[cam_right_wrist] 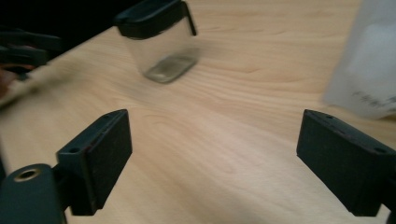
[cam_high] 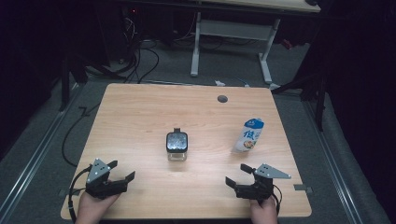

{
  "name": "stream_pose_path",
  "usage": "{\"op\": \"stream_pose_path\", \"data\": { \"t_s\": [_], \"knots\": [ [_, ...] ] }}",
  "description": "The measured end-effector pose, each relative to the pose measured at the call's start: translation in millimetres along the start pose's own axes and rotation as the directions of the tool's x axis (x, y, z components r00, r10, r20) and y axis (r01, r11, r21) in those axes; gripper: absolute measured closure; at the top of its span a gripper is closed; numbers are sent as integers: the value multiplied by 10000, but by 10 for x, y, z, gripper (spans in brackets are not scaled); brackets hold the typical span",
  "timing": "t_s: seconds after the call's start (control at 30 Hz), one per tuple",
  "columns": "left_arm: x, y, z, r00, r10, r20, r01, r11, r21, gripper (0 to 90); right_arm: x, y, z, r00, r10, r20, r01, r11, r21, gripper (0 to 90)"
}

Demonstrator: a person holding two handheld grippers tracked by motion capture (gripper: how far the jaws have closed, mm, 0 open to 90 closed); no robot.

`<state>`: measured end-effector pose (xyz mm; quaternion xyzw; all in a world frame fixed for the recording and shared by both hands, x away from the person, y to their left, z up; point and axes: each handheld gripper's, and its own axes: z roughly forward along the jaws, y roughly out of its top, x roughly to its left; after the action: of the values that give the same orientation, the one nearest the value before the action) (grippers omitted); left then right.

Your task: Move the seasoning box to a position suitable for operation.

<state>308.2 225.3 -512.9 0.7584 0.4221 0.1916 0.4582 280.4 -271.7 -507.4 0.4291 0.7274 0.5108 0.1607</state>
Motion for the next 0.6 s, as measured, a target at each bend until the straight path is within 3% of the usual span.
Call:
{"op": "stream_pose_path", "data": {
  "t_s": [0.13,0.27,0.6],
  "knots": [
    [-37,-21,32,9997,252,-66,-250,9993,275,187,-12,7,4,9998,-102,195,100,9999,115,155],
    [-87,-16,28,9982,570,-183,-567,9983,156,194,12,2,-38,9971,-448,619,451,9990,-26,152],
    [-75,-25,17,9986,526,-66,-526,9986,52,205,47,7,-21,9926,-824,888,827,9966,-1,152]
  ]
}}
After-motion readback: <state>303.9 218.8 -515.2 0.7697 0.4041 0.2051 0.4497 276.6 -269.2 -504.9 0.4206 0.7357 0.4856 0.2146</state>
